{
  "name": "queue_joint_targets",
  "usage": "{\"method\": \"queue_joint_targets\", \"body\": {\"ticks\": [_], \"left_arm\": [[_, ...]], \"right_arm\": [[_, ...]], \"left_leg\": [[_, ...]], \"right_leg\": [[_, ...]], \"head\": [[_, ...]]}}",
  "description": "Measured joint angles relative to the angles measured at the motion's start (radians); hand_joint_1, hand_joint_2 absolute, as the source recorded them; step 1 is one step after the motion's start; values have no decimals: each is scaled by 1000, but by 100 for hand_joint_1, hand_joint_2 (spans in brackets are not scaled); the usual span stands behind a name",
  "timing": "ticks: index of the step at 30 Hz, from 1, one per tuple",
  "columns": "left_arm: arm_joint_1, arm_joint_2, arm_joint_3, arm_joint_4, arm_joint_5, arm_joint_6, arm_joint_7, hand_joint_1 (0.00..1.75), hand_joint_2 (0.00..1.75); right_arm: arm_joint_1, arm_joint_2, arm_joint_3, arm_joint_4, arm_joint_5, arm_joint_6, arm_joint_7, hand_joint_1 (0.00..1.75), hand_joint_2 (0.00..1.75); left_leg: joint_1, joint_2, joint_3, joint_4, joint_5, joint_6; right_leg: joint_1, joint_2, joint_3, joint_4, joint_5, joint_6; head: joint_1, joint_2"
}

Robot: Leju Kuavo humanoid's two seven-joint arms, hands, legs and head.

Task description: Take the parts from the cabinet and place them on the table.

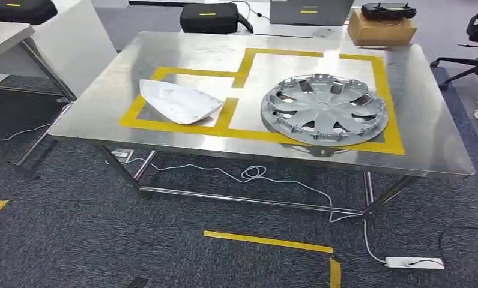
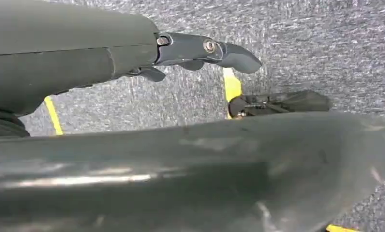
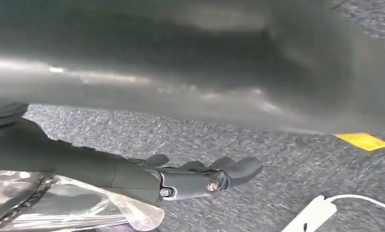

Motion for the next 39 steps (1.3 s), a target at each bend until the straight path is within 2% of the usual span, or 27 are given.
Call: {"method": "queue_joint_targets", "body": {"ticks": [2, 3, 4, 5, 6, 8, 9, 12, 14, 15, 16, 18, 19, 20, 21, 23, 24, 25, 28, 29, 30, 31, 33, 34, 35, 36, 39], "left_arm": [[-1, 0, 0, 0, 0, 2, 0, 0, 0], [0, 0, 0, 0, 0, 2, 0, 0, 0], [1, 0, 0, 0, 0, 2, 0, 0, 0], [2, 0, 0, 0, 0, 2, 0, 0, 0], [2, 0, 0, 0, 0, 2, 0, 0, 0], [0, 0, 0, 0, 0, 2, -1, 0, 0], [0, 1, 0, 0, 0, 2, -1, 0, 0], [-2, 1, 0, 0, -1, 2, -2, 0, 0], [1, 0, 0, 0, -1, 2, -3, 0, 0], [-1, 0, 0, 0, -1, 2, -3, 0, 0], [-3, 0, 0, 0, -1, 2, -4, 0, 0], [-3, -1, 0, 0, -1, 1, -5, 0, 0], [-2, -1, 0, 0, -1, 1, -5, 0, 0], [-2, -1, 0, 0, -1, 1, -5, 0, 0], [-1, -1, 0, 0, -1, 1, -5, 0, 0], [-1, -2, 0, 0, -1, 1, -5, 0, 0], [-2, -2, 0, 0, -1, 1, -5, 0, 0], [-3, -2, 0, 0, -1, 1, -5, 0, 0], [-3, -2, 0, 0, -1, 2, -4, 0, 0], [-2, -1, 0, 0, -1, 3, -4, 0, 0], [-2, 0, 0, 0, -1, 5, -4, 0, 0], [-1, 0, 0, 0, -2, 5, -4, 0, 0], [-1, 0, 0, 0, -2, 5, -4, 0, 0], [0, 0, 0, 0, -2, 6, -4, 0, 0], [1, 0, 0, 0, -2, 6, -4, 0, 0], [2, 0, 0, 0, -2, 6, -4, 0, 0], [0, 0, 0, 0, -2, 6, -4, 0, 0]], "right_arm": [[-2, 0, -2, 0, 0, 0, 0, 0, 0], [-1, 0, -5, 0, 1, 0, 0, 0, 0], [0, 0, -6, 0, 1, 0, 0, 0, 0], [0, 0, -6, 0, 2, 0, 0, 0, 0], [0, 0, -7, 0, 2, 0, 0, 0, 0], [-1, 0, -7, 0, 3, 0, 0, 0, 0], [-2, 0, -7, 0, 3, 0, 0, 0, 0], [-3, 0, -8, 0, 3, 0, 1, 0, 0], [-3, 0, -8, 0, 3, 0, 1, 0, 0], [-2, -2, -8, 0, 3, 0, 0, 0, 0], [-2, -1, -8, 0, 4, 0, 0, 0, 0], [-2, -1, -8, 1, 4, 0, 0, 0, 0], [-1, -1, -8, 1, 3, 0, 1, 0, 0], [0, -2, -8, 2, 3, 0, 2, 0, 0], [0, -3, -8, 2, 3, 0, 2, 0, 0], [-2, -3, -8, 2, 4, 0, 3, 0, 0], [-4, -3, -8, 2, 4, 0, 3, 0, 0], [-6, -2, -8, 3, 4, 0, 3, 0, 0], [-2, -2, -8, 3, 3, 0, 3, 0, 0], [1, -2, -8, 3, 4, 0, 3, 0, 0], [-1, 1, -8, 4, 4, 0, 3, 0, 0], [-2, 1, -9, 4, 4, 0, 3, 0, 0], [-2, 1, -9, 4, 4, 0, 3, 0, 0], [-1, 1, -9, 4, 4, 0, 3, 0, 0], [0, 1, -9, 4, 4, 0, 3, 0, 0], [0, 1, -9, 4, 4, 0, 3, 0, 0], [-1, 3, -9, 4, 4, 0, 3, 0, 0]], "left_leg": [[8, 0, -60, 151, -91, -10], [10, 0, -89, 227, -123, -13], [11, 0, -100, 264, -131, -15], [13, 0, -89, 252, -115, -15], [14, 0, -61, 200, -81, -14], [13, 0, 38, 10, 8, -4], [11, -1, 67, -49, 7, 3], [4, -2, 57, -58, 9, 12], [10, 0, 58, -75, 25, 29], [10, 4, 55, -78, 31, 36], [10, 3, 50, -78, 34, 42], [6, 4, 38, -77, 41, 46], [4, 4, 33, -76, 45, 46], [3, 4, 29, -75, 48, 45], [3, 4, 25, -73, 50, 44], [3, 4, 19, -66, 52, 41], [3, 4, 17, -62, 52, 37], [-6, 4, 12, -55, 52, 30], [-2, 4, 6, -55, 64, 14], [-2, 3, 4, -51, 64, 11], [1, 1, -3, -39, 44, 6], [2, 1, -22, 14, -5, -3], [8, 1, -81, 177, -94, -13], [9, 1, -105, 246, -120, -15], [9, 1, -107, 265, -119, -15], [9, 1, -88, 241, -98, -14], [6, 1, 54, -19, 19, 8]], "right_leg": [[1, -2, -7, 1, 5, -7], [2, -2, -10, 1, 6, -7], [2, -3, -14, 3, 7, -7], [2, -2, -16, 3, 9, -7], [2, -2, -18, 4, 10, -5], [2, -1, -17, 5, 13, -1], [3, -1, -19, 6, 15, 3], [4, -2, -32, 8, 25, 22], [2, -1, -36, 7, 24, 35], [1, 1, -52, 30, -3, 38], [1, 2, -74, 91, -47, 40], [0, 2, -138, 252, -127, 46], [1, 2, -157, 303, -144, 47], [1, 2, -153, 308, -139, 47], [1, 2, -125, 266, -111, 45], [0, 1, -18, 84, -30, 41], [0, 1, 21, 6, -28, 38], [3, 1, 26, -11, -34, 36], [8, 3, 21, 0, -24, 21], [3, 1, 18, -7, -16, 9], [0, -2, 24, -7, -11, 1], [0, -1, 16, -8, -6, -5], [3, -3, 4, -6, 1, -10], [3, -3, -2, -5, 4, -10], [3, -3, -6, -3, 7, -9], [3, -3, -9, -2, 8, -9], [6, -2, -11, -1, 13, -3]], "head": [[-2, 0], [-3, 0], [-3, 0], [-3, 0], [-3, 0], [-3, 0], [-2, 0], [-1, 0], [-2, 0], [0, 0], [4, 0], [6, 0], [7, 0], [6, 0], [6, 0], [6, 0], [6, 0], [7, 0], [5, 0], [6, 0], [5, 0], [-1, 0], [-1, 0], [-1, 0], [-1, 0], [-1, 0], [-1, 0]]}}
